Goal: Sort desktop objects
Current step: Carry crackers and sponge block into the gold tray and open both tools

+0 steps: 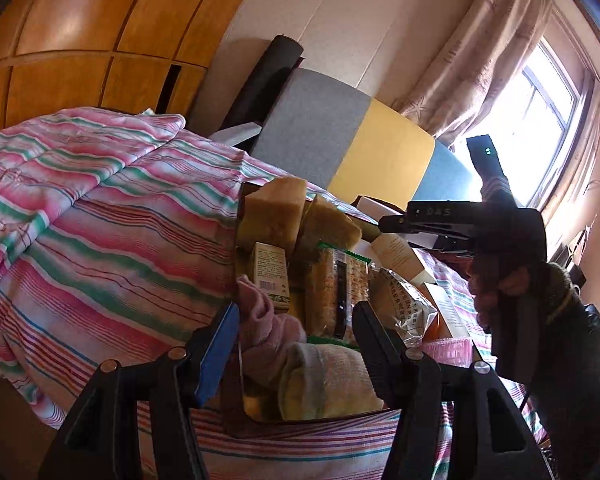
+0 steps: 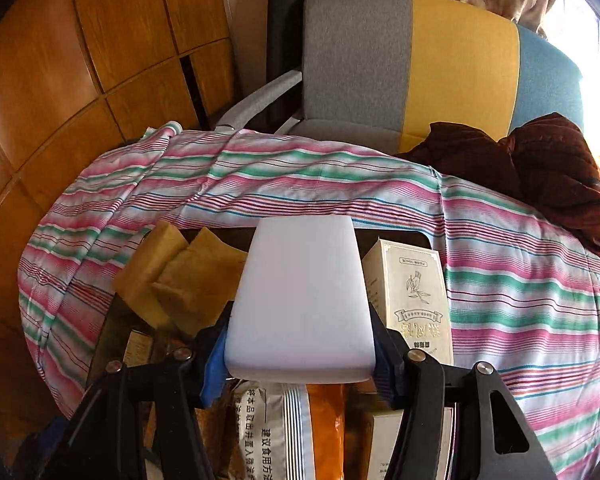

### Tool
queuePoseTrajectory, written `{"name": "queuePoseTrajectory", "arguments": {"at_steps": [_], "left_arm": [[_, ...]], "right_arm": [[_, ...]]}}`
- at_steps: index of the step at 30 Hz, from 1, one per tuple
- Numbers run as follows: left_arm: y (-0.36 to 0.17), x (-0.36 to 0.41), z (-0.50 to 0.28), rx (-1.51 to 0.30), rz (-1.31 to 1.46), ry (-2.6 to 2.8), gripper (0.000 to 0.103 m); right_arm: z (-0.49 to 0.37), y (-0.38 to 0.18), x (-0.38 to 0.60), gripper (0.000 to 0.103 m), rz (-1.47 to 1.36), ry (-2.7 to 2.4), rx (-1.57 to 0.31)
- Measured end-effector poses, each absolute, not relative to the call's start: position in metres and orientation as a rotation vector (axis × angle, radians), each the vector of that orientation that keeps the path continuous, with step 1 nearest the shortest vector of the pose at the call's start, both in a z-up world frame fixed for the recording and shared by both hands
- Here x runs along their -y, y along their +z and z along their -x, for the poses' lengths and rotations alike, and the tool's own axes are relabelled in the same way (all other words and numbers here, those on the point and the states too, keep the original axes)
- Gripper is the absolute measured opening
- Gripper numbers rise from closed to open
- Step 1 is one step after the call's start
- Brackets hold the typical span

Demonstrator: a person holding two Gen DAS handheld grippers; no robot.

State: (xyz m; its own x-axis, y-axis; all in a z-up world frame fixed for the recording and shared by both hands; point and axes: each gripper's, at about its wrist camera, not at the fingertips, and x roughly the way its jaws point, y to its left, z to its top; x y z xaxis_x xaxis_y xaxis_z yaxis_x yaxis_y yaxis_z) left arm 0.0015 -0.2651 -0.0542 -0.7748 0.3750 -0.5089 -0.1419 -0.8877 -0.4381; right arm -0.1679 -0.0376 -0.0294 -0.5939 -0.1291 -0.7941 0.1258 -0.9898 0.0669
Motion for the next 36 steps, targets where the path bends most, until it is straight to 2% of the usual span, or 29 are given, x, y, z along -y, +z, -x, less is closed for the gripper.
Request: {"name": "queuePoseTrajectory", "arguments": {"at_steps": [8, 18, 20, 22, 27, 31, 36], "left_arm": [[-0.059, 0.269, -0.001, 0.575, 0.89, 2.653, 0.06], [-0.062, 0.27, -0.002, 0.571, 0.915, 2.667, 0.06], [-0.063, 0.27, -0.002, 0.572, 0.918, 2.668, 0.06], [-0.062, 0.268, -0.002, 0.565, 0.919, 2.666, 0.06], [-0.061, 0.264, -0.003, 0.54, 0.929, 2.672, 0.06], [-0.058, 0.259, -0.006, 0.494, 0.943, 2.7, 0.062], [-0.049, 0.246, -0.007, 0.41, 0.96, 2.757, 0.063]], "right_arm": [[0.191, -0.054, 0.043, 0.062, -1.447, -2.627, 0.057], [0.165, -0.041, 0.037, 0.065, -1.289, -2.663, 0.058], [0.162, -0.041, 0.041, 0.064, -1.282, -2.65, 0.015], [0.161, -0.044, 0.047, 0.058, -1.295, -2.626, -0.034], [0.164, -0.052, 0.047, 0.055, -1.338, -2.57, 0.023], [0.147, -0.034, 0.034, 0.057, -1.229, -2.596, 0.075], [0.098, -0.015, 0.019, 0.062, -1.075, -2.66, 0.023]]}}
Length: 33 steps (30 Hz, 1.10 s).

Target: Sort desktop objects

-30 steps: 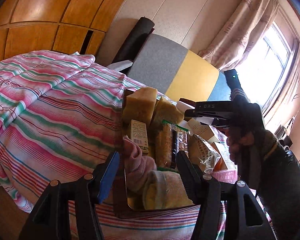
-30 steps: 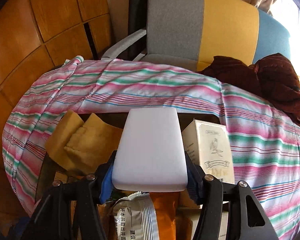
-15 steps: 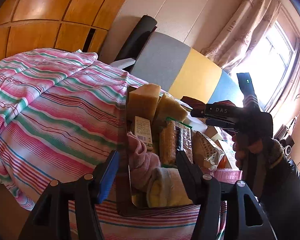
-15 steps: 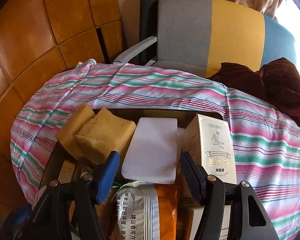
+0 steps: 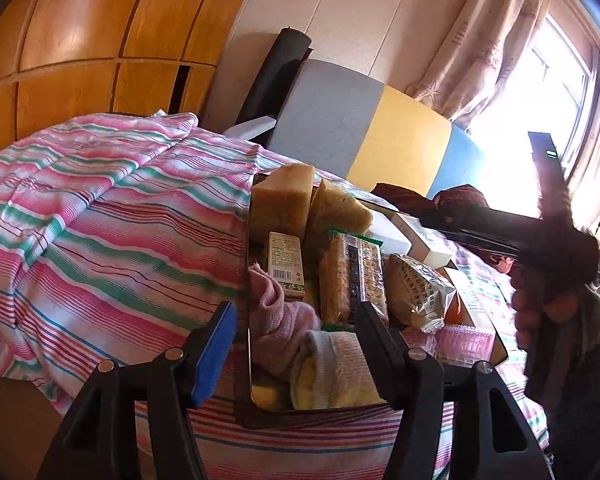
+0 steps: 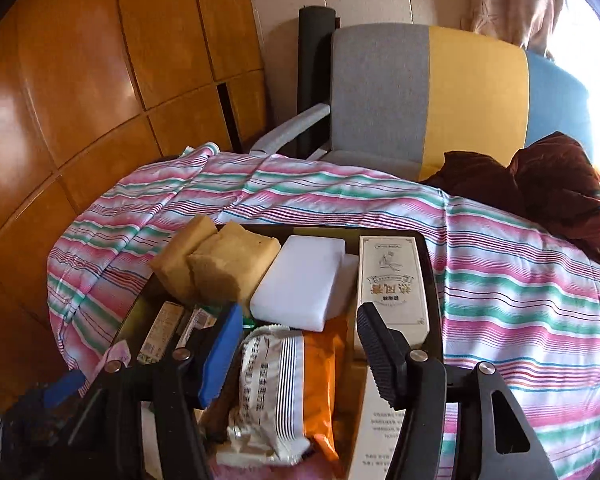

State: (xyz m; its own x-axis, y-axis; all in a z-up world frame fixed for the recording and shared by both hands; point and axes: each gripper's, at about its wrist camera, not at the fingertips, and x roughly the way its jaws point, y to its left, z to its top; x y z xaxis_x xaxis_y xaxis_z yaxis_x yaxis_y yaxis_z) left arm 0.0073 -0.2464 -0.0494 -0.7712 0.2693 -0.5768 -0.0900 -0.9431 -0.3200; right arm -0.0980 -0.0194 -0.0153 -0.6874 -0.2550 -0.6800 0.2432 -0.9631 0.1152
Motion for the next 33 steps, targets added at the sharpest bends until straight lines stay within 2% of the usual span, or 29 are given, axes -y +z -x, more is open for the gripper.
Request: {"name": "queuePoseTrajectory", "arguments": {"at_steps": [5, 9, 14, 17, 21, 27, 33], "left_arm": [[-0.036, 0.225, -0.01, 0.301, 0.972, 2.822, 0.063], [-0.024, 0.208, -0.012, 0.213, 0.998, 2.878, 0.066], [-0.01, 0.195, -0.021, 0.206, 1.016, 2.9, 0.066], [-0.006, 0.186, -0.032, 0.192, 1.019, 2.886, 0.067], [-0.001, 0.174, -0.049, 0.081, 0.995, 2.897, 0.067], [0.012, 0.169, -0.066, 0.083, 0.899, 2.943, 0.067], [0.022, 0.156, -0.075, -0.052, 0.819, 3.065, 0.067]], "right_arm": [[0.051, -0.016, 0.002, 0.069, -0.999, -2.749, 0.024], [0.025, -0.018, -0.009, 0.087, -0.988, -2.829, 0.05], [0.002, -0.021, -0.019, 0.1, -1.01, -2.898, 0.123], [-0.014, -0.018, -0.016, 0.102, -0.98, -2.923, 0.132], [-0.036, -0.013, -0.004, 0.103, -0.916, -2.941, 0.081], [-0.053, -0.005, 0.004, 0.103, -0.876, -3.004, 0.008], [-0.055, -0.009, 0.006, 0.103, -0.886, -3.014, -0.044]]}}
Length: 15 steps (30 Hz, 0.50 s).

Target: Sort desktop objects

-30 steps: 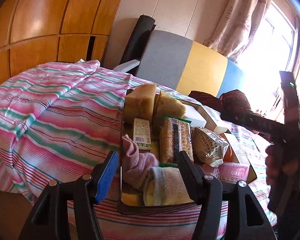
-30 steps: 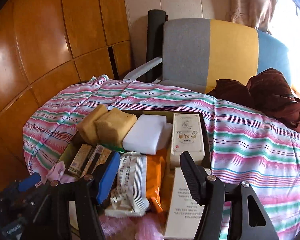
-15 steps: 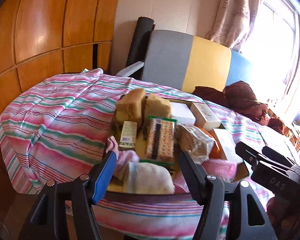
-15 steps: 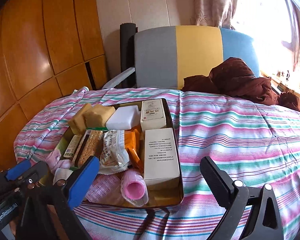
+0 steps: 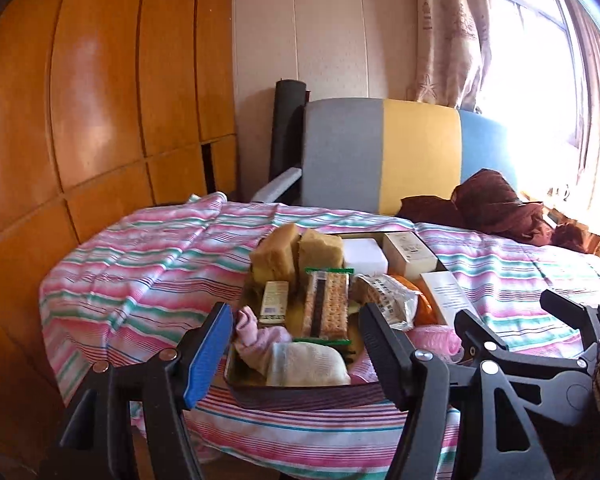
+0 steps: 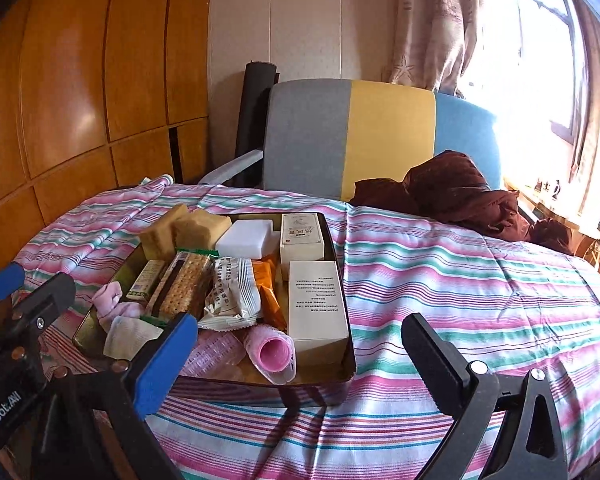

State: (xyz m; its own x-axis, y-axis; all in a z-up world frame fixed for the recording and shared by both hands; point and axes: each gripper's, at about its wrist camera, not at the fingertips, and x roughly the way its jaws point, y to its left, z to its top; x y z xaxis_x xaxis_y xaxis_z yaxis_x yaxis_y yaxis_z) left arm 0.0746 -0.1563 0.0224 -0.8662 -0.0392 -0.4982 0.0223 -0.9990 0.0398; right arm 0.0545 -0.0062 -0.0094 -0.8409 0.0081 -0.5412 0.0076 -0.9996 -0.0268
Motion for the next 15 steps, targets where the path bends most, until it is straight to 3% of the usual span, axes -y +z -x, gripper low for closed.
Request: {"name": "queuePoseTrajectory", "arguments": {"at_steps": [7, 15], "left_arm": [[0.01, 0.164, -0.061, 0.086, -0.908, -2.918, 0.067], [-0.007, 0.174, -0.057, -0.012, -0.961, -2.913, 0.067]], "right_arm": [[-0.049, -0.026, 0.012, 0.103, 0.945, 3.008, 0.086], [-0.045, -0.038, 0.017, 0.103, 0.988, 2.994, 0.116]]}}
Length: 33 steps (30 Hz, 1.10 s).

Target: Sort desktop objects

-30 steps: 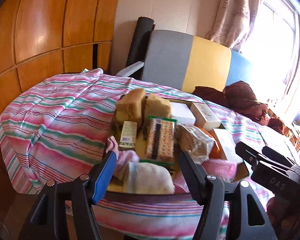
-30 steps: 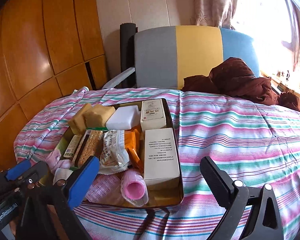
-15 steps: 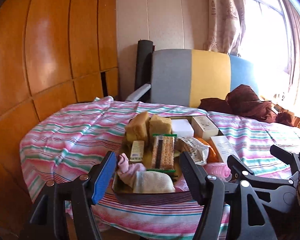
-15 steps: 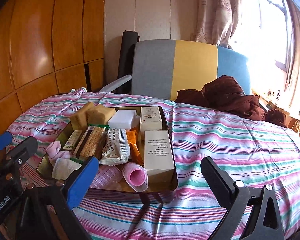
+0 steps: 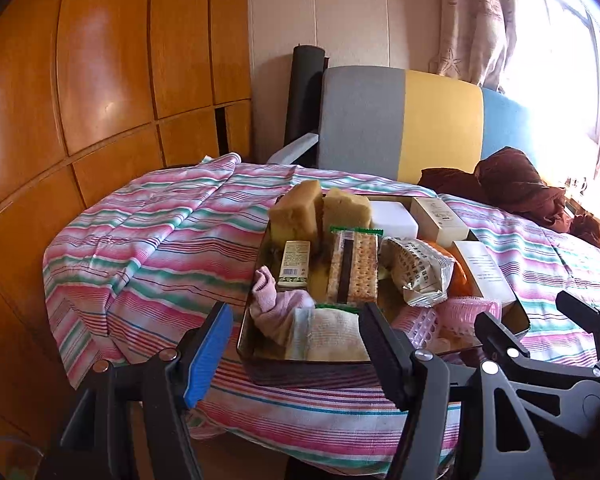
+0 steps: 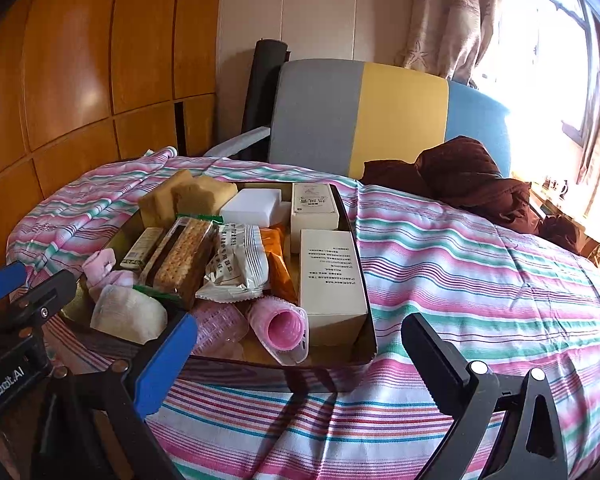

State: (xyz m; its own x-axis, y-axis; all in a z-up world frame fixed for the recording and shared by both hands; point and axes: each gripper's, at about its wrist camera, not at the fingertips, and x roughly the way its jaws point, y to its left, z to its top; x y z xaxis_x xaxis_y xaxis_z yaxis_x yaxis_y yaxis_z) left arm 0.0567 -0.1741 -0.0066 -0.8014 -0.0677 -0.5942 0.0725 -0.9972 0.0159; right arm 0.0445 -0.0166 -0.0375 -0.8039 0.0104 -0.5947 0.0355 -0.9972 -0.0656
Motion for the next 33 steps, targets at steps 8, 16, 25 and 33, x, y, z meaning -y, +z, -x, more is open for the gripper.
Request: {"name": "queuePoseTrajectory", "arguments": {"at_steps": [8, 16, 25, 33], "left_arm": [[-0.012, 0.177, -0.053, -0.053, -1.006, -2.9, 0.067], [-0.014, 0.172, -0.051, -0.039, -1.061, -2.891, 0.067], [-0.013, 0.17, -0.052, 0.006, -1.013, -2.878, 0.058], [-0.009, 0.167, -0.061, 0.056, -0.891, -2.902, 0.051]], "right_arm": [[-0.045, -0.039, 0.02, 0.103, -0.985, -2.954, -0.127], [-0.046, -0.036, 0.018, 0.103, -0.977, -2.959, -0.116], [-0.045, -0.041, 0.018, 0.103, -1.003, -2.953, -0.126], [-0.044, -0.042, 0.016, 0.103, -1.008, -2.957, -0.118]]}}
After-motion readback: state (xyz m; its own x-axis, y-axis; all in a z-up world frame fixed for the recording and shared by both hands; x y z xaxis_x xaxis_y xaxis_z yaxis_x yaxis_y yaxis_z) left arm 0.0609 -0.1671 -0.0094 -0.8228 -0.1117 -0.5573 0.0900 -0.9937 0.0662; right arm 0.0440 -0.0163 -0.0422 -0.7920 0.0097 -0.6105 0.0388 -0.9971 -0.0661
